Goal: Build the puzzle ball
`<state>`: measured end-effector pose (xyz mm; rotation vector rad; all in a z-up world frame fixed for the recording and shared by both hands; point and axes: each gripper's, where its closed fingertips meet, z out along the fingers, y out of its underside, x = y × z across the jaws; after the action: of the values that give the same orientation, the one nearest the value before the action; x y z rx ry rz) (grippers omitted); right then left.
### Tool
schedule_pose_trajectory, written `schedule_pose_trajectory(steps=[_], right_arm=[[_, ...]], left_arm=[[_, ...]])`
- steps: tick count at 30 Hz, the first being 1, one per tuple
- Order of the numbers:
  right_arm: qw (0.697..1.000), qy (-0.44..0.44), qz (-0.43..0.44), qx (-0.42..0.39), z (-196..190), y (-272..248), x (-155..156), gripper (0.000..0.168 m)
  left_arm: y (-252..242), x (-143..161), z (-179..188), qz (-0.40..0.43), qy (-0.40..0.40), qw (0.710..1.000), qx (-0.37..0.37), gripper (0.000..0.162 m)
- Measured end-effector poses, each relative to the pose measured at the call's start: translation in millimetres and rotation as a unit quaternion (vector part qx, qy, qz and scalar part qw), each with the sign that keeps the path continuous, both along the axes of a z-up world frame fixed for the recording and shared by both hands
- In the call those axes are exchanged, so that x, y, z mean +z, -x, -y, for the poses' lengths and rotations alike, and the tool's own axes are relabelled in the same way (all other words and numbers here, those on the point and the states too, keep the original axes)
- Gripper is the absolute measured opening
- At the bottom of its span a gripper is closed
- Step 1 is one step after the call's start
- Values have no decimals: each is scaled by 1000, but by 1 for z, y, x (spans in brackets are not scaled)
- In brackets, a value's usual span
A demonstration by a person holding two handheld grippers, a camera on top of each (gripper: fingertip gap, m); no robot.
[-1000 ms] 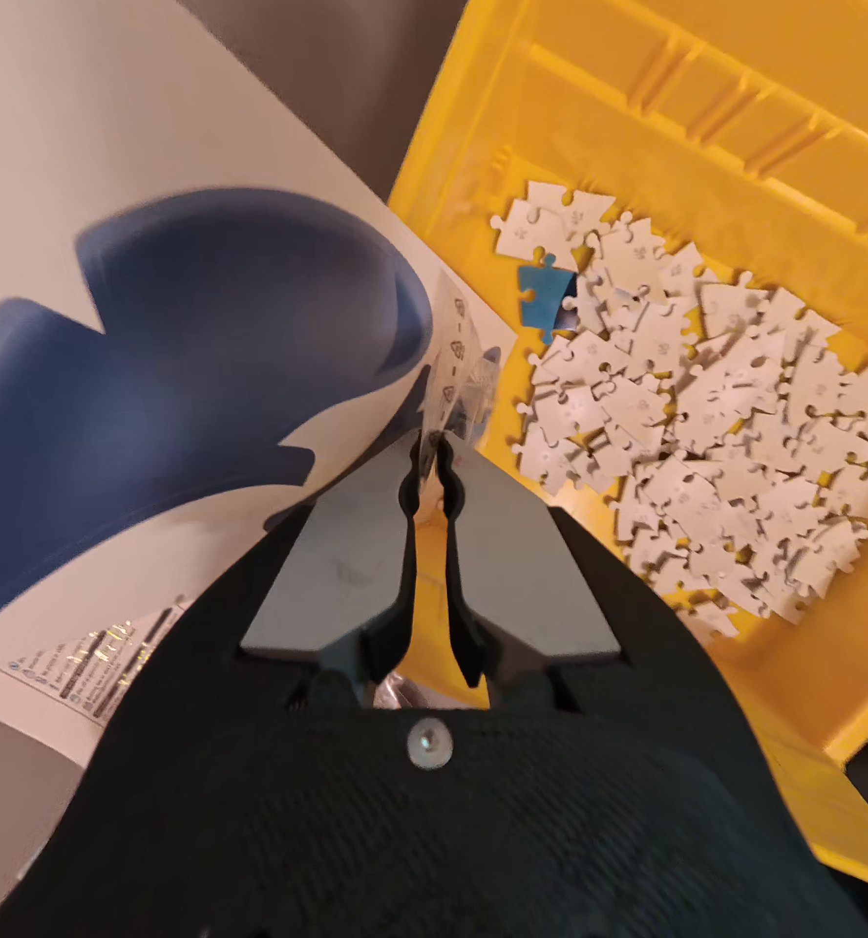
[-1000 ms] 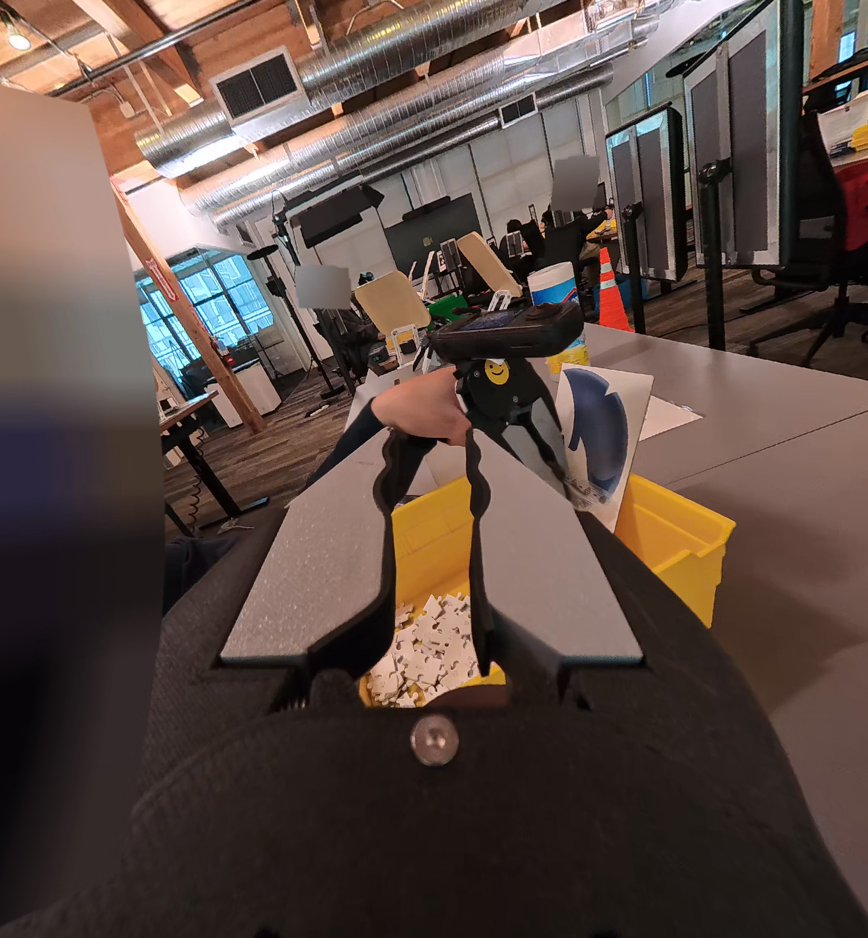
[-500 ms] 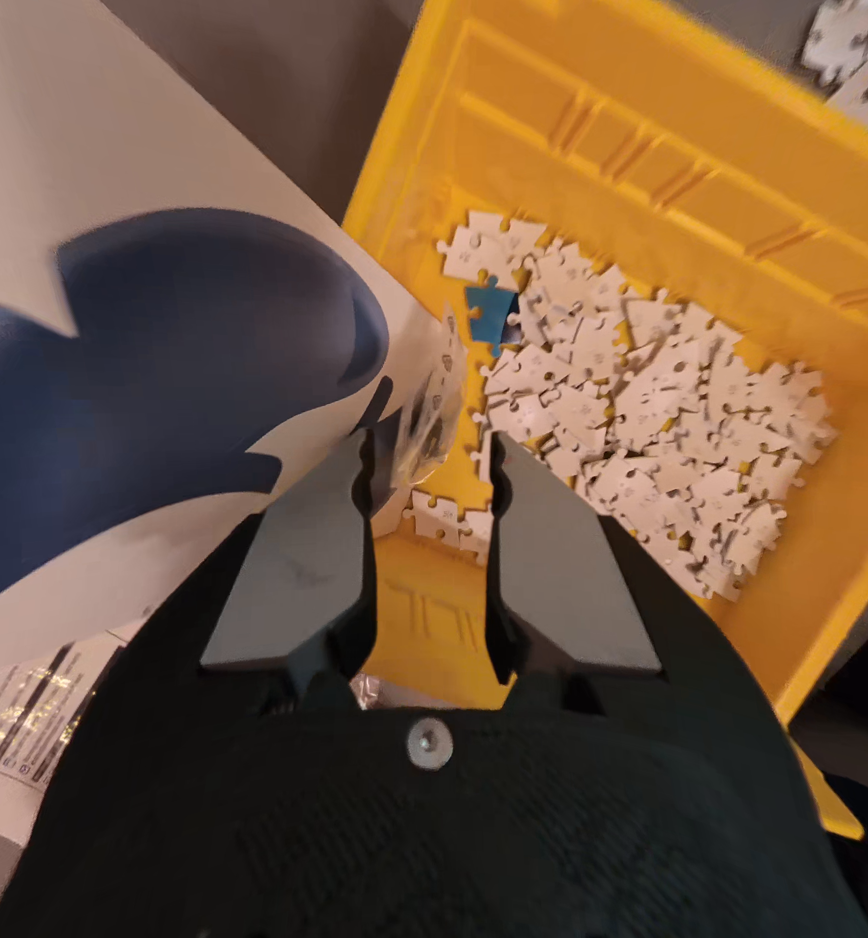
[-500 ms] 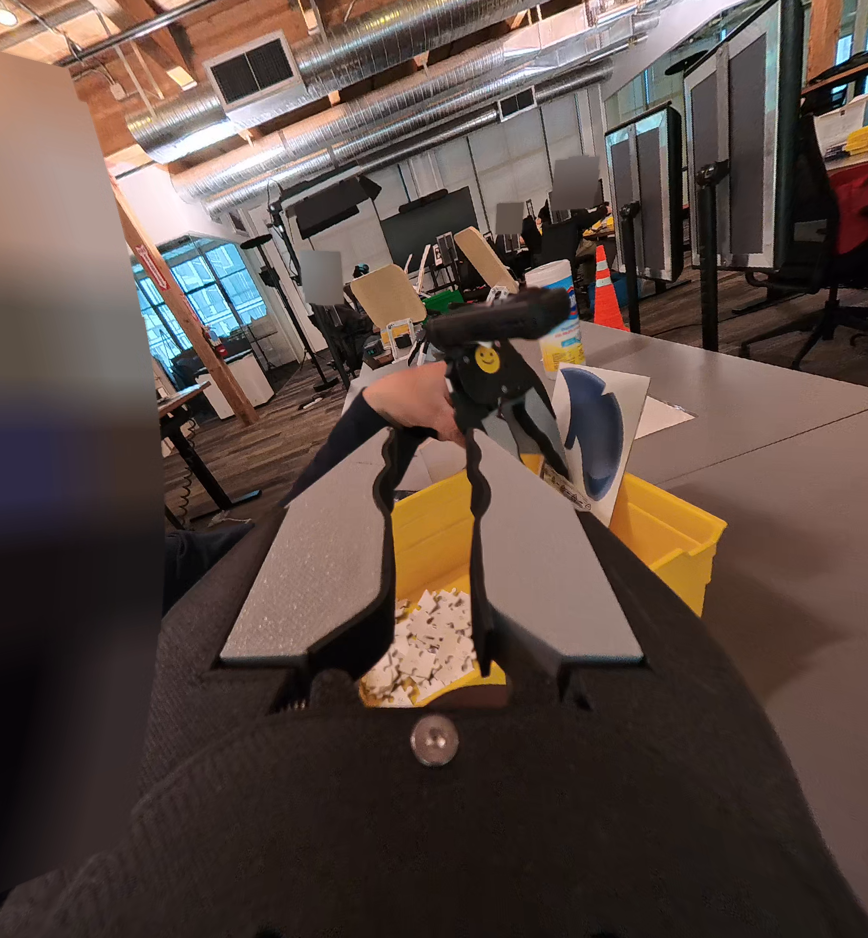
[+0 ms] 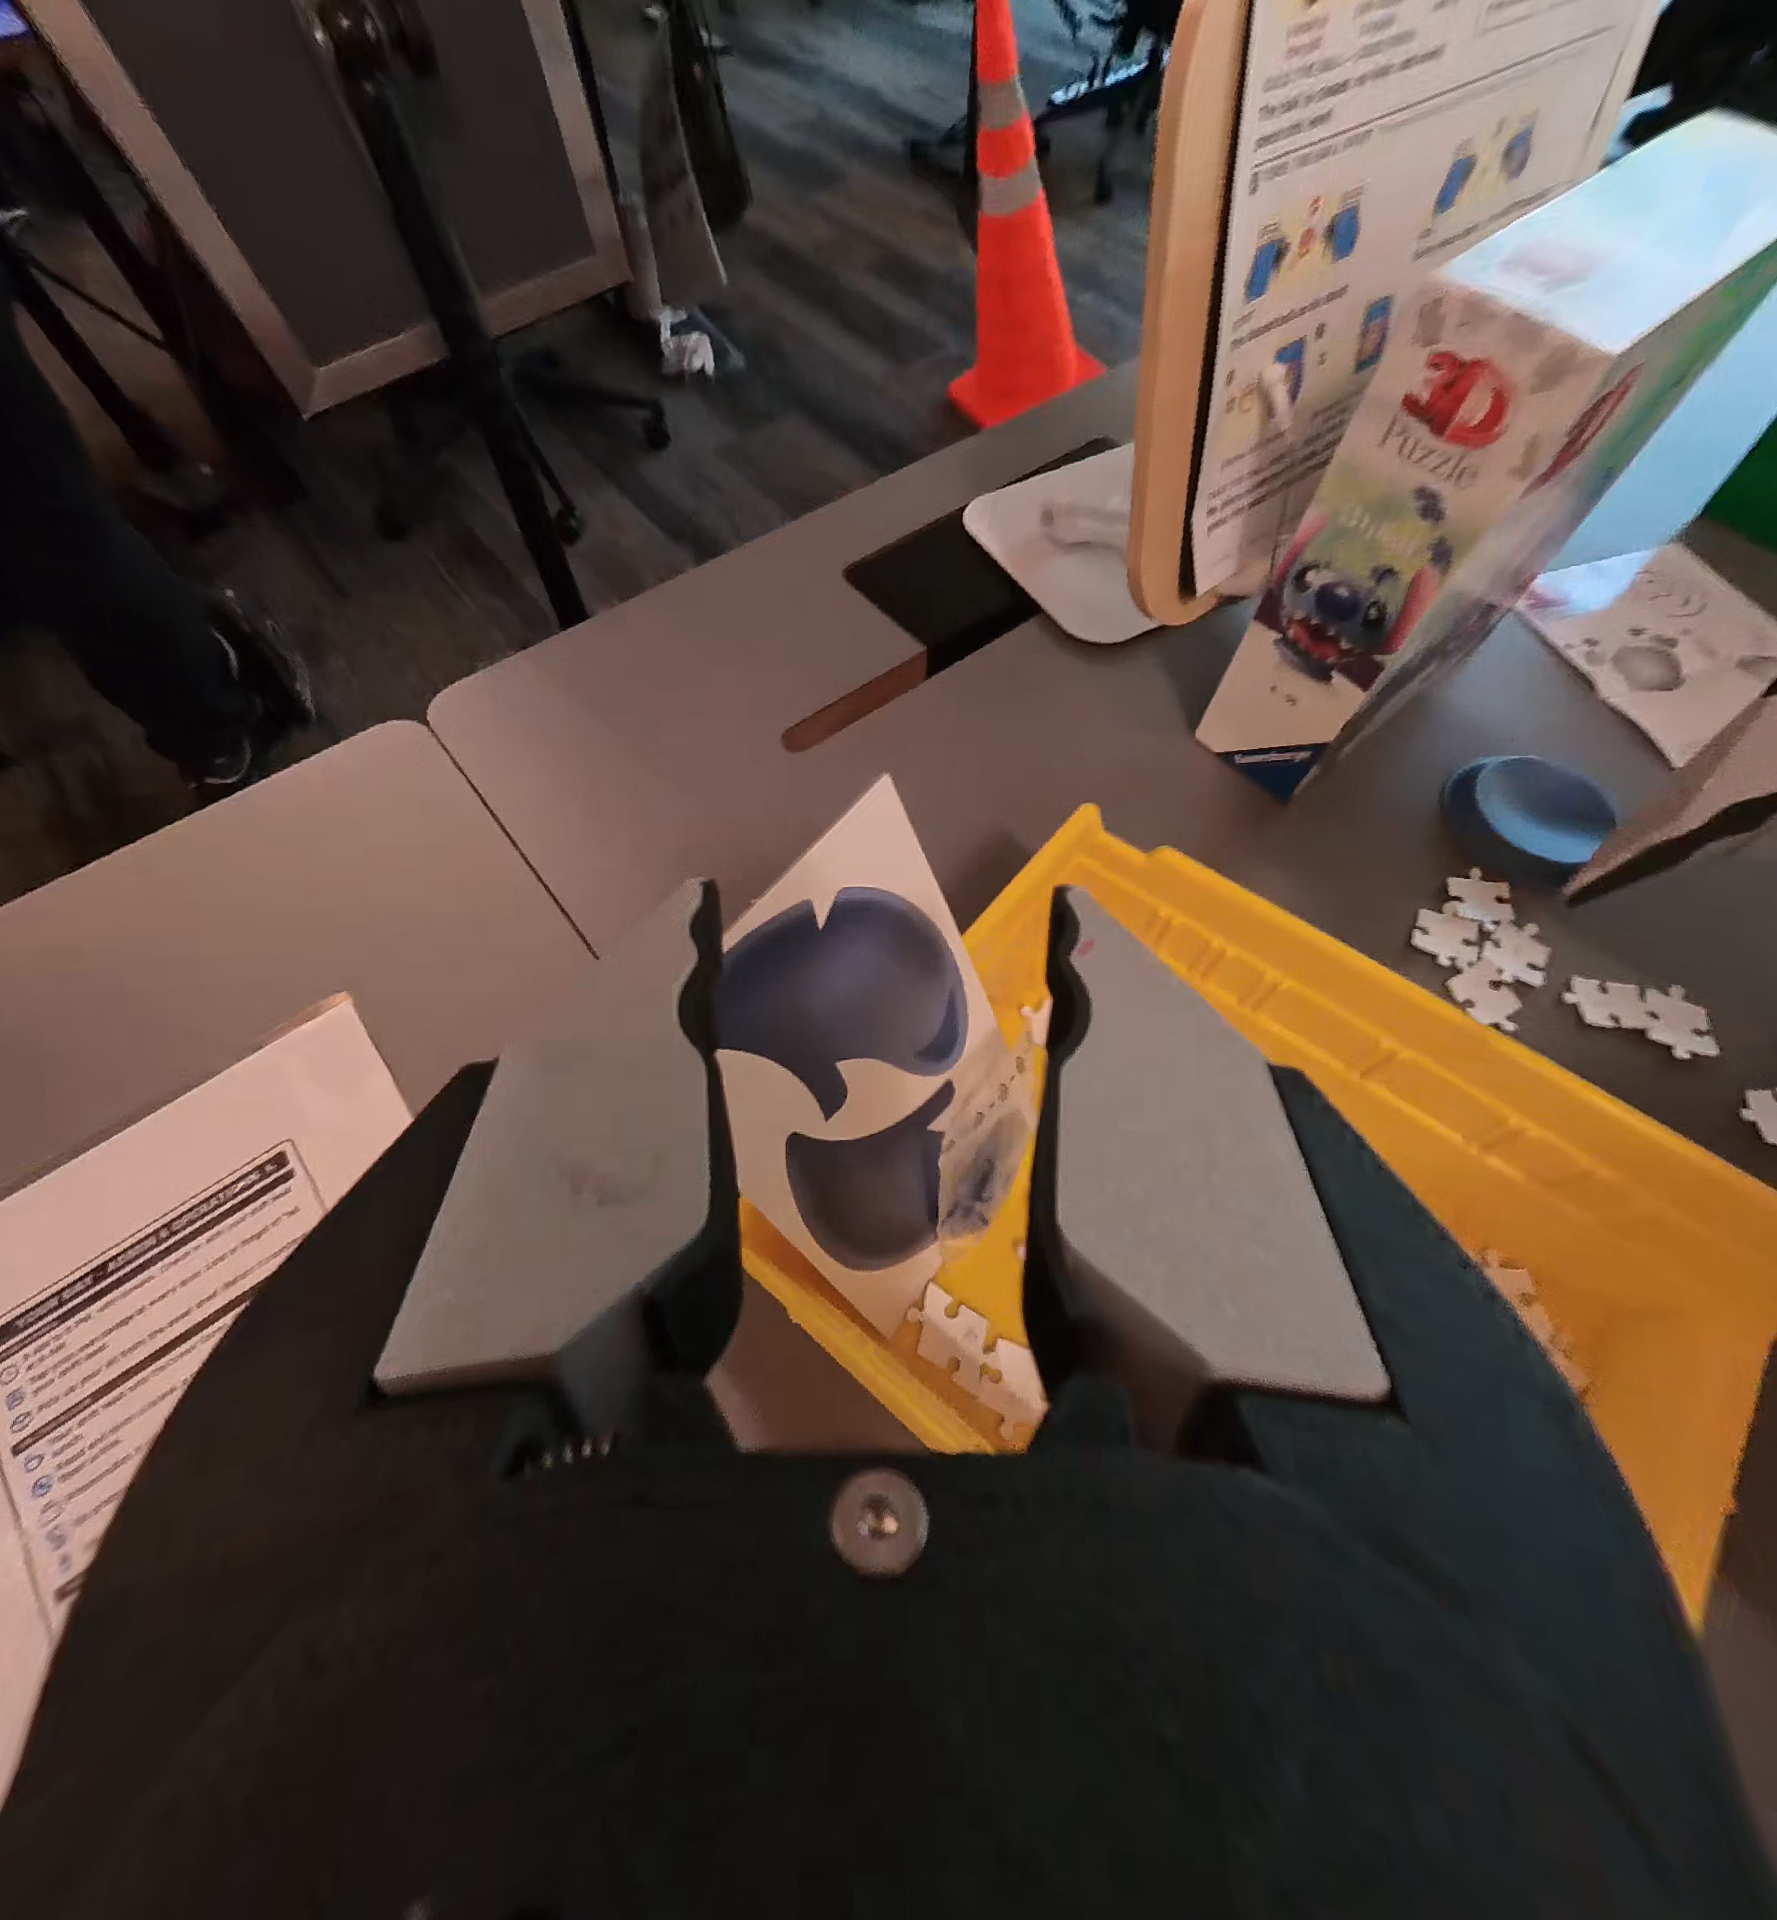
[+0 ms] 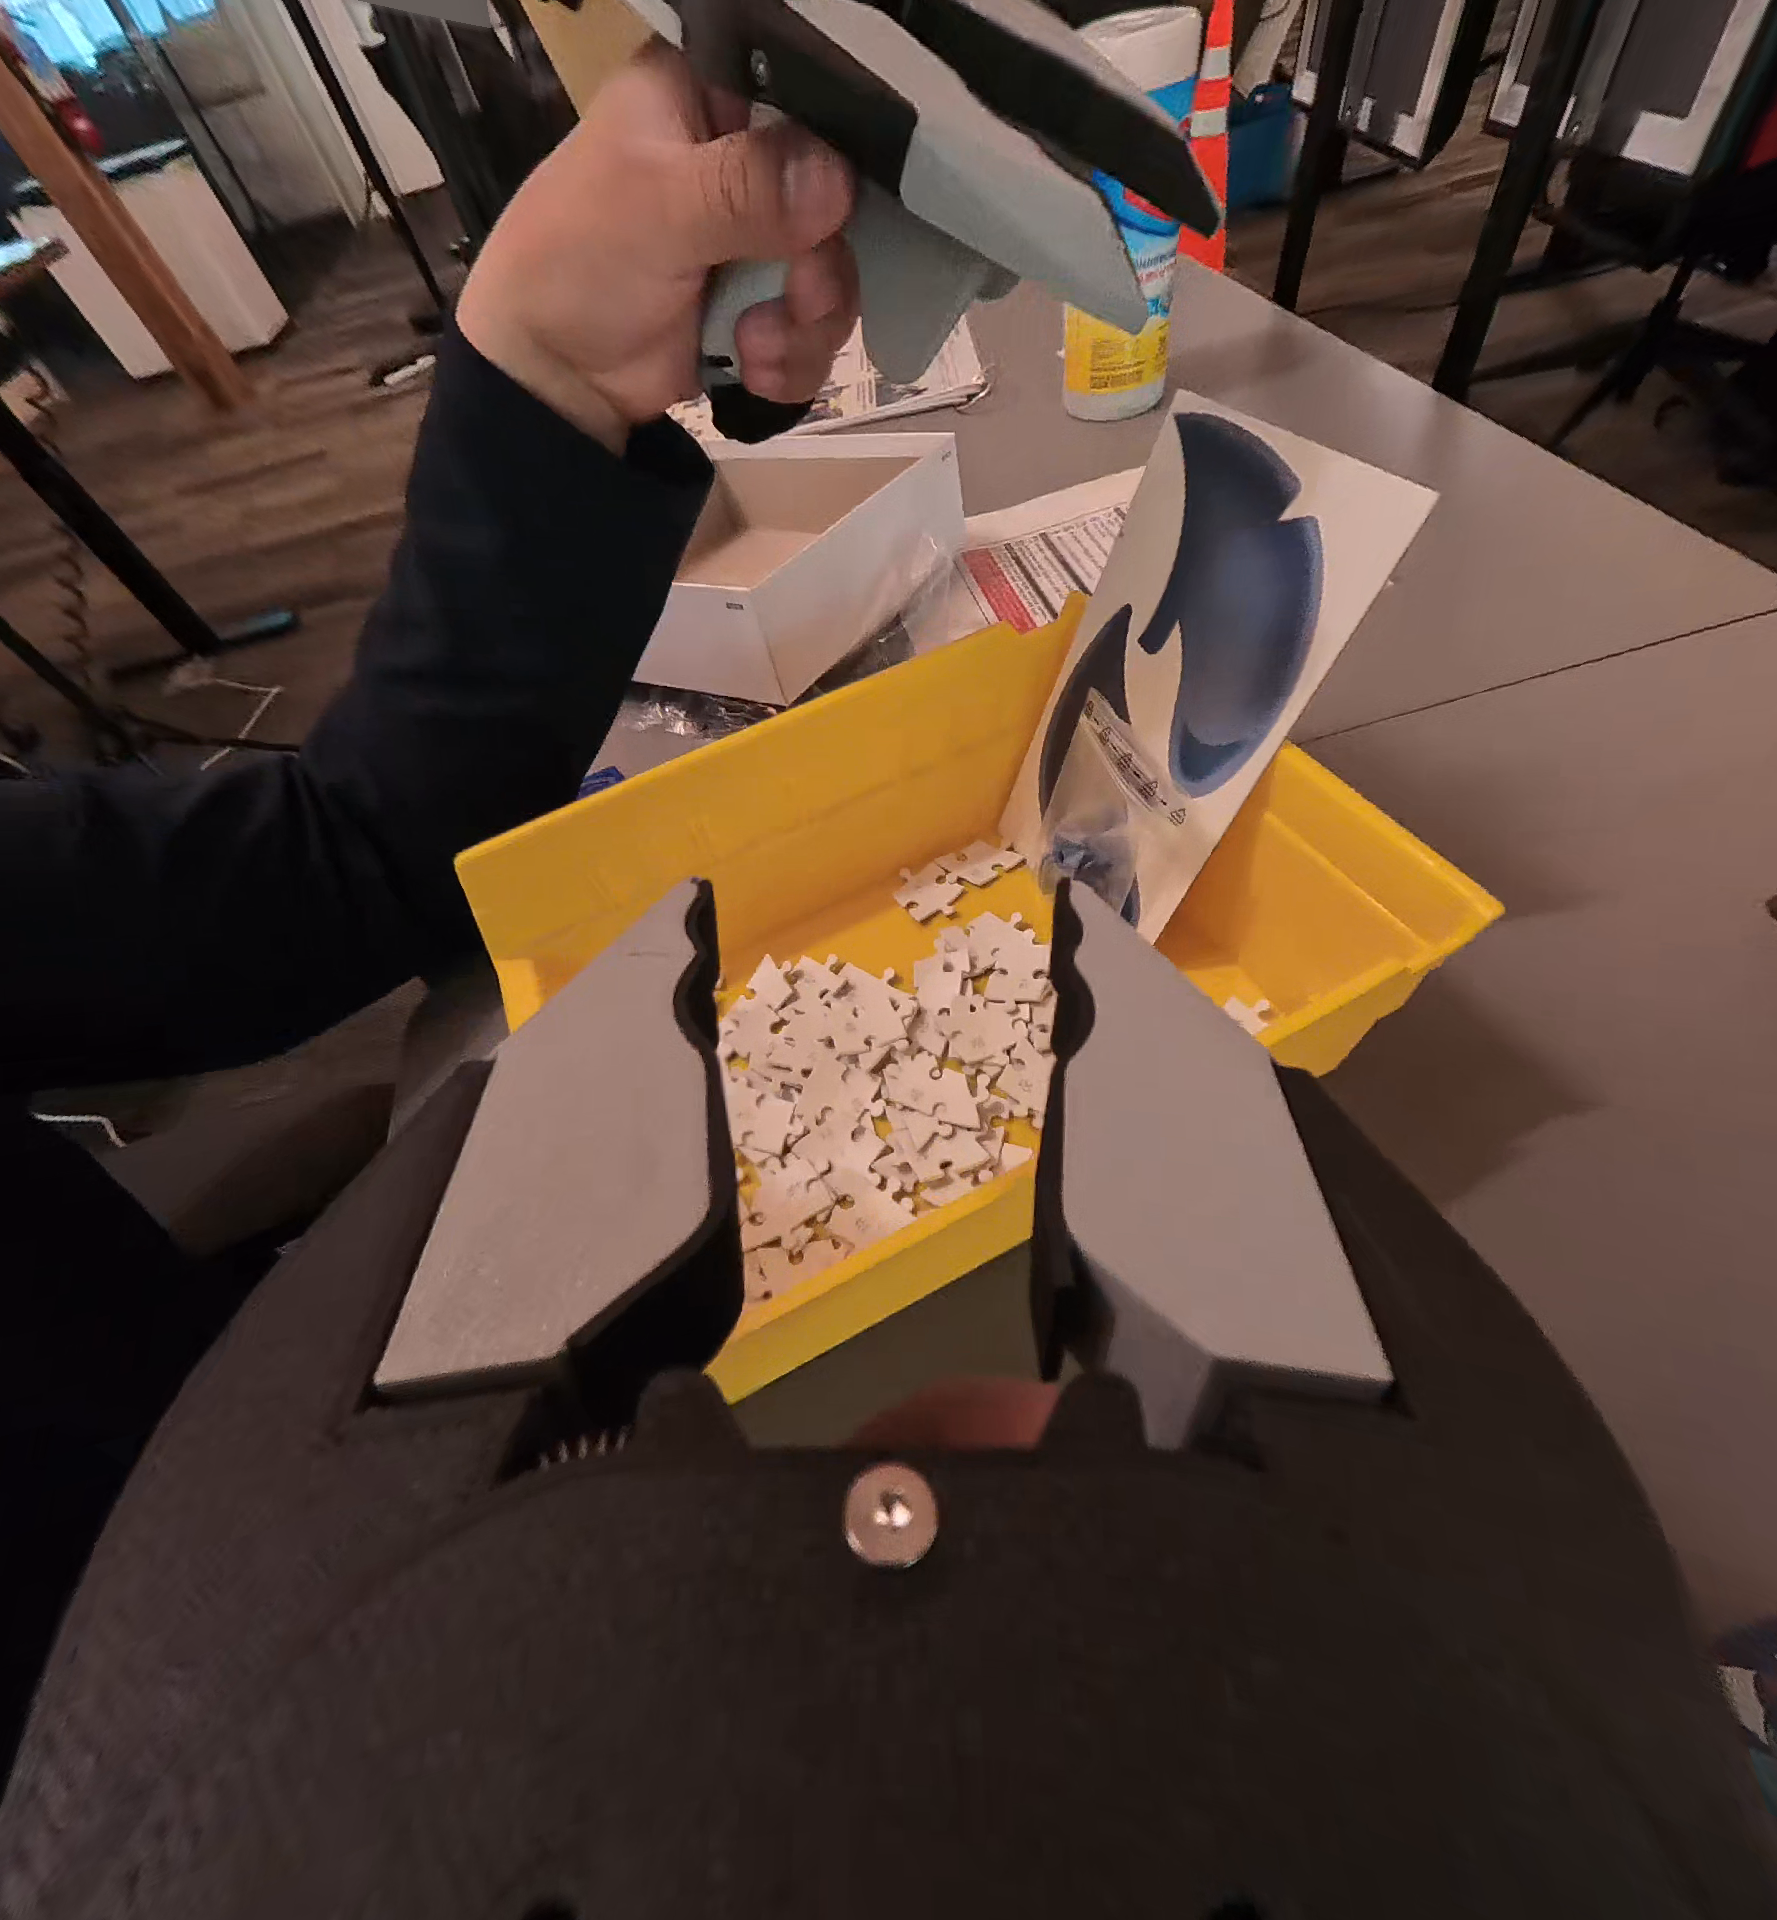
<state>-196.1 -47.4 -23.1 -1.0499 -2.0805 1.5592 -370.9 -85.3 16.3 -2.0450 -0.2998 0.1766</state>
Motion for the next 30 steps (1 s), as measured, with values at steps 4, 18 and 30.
schedule_pose_trajectory(steps=[4,18,30], right_arm=[[1000,10,-5,-7,7,-2,8,61],[992,58,-18,-111,-80,-47,-26,59],[988,46,-28,-148,-127,-62,-63,57]], left_arm=[[-38,-12,-4,46,24,994,-101,64],[-107,-172,-14,43,403,888,-216,52],[-144,-216,36,46,531,777,-336,63]])
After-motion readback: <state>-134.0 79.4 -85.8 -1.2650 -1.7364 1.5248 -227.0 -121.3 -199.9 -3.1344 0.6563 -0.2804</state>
